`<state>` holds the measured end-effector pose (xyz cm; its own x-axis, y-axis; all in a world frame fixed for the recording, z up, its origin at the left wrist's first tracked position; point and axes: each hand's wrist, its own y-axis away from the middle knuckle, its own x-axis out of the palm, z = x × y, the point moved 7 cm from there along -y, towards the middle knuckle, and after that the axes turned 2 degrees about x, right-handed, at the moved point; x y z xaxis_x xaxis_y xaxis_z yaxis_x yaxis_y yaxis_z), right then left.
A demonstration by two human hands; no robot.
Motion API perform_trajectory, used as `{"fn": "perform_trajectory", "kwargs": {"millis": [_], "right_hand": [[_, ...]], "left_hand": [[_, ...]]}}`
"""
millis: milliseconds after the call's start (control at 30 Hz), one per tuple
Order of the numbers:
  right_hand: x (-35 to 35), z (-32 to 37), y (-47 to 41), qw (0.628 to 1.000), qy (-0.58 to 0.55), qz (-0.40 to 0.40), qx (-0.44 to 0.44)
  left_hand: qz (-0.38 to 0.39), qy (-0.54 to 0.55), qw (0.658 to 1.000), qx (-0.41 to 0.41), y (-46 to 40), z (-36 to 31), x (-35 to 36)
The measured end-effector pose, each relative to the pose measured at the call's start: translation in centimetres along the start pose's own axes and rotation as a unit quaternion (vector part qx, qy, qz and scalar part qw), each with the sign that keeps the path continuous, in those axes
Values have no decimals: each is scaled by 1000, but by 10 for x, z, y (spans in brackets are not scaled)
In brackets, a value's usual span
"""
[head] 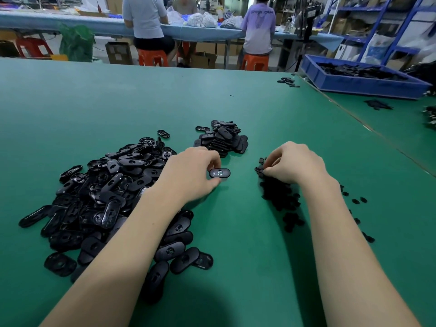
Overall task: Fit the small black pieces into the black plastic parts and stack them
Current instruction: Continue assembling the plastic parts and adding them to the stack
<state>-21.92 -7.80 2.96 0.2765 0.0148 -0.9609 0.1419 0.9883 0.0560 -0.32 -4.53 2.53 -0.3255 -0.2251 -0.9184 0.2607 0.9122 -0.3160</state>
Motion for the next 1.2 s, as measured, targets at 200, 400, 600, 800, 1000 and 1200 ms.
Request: {"fn": "perform_trajectory", "kwargs": {"millis": [200, 400, 600, 800, 1000, 1200], "right_hand": [[1, 4, 0, 1000, -4, -2, -4], [3, 7, 1, 1000, -9, -16, -2], [2, 23, 4, 987, -153, -20, -55], [12, 45, 9, 955, -269, 41, -119], [19, 48, 12, 937, -315, 90, -121], [21, 49, 12, 934, -321, 100, -120]], "left_hand": [[2, 5, 1000, -3, -1, 3, 0], [17, 10, 1000, -5, -1, 2, 2], [27, 13, 1000, -8, 0, 1, 2], [25, 12, 1000, -11, -1, 4, 2], [18, 14, 1000, -13, -2, 5, 3], [9, 13, 1000, -14, -1, 6, 1]]}}
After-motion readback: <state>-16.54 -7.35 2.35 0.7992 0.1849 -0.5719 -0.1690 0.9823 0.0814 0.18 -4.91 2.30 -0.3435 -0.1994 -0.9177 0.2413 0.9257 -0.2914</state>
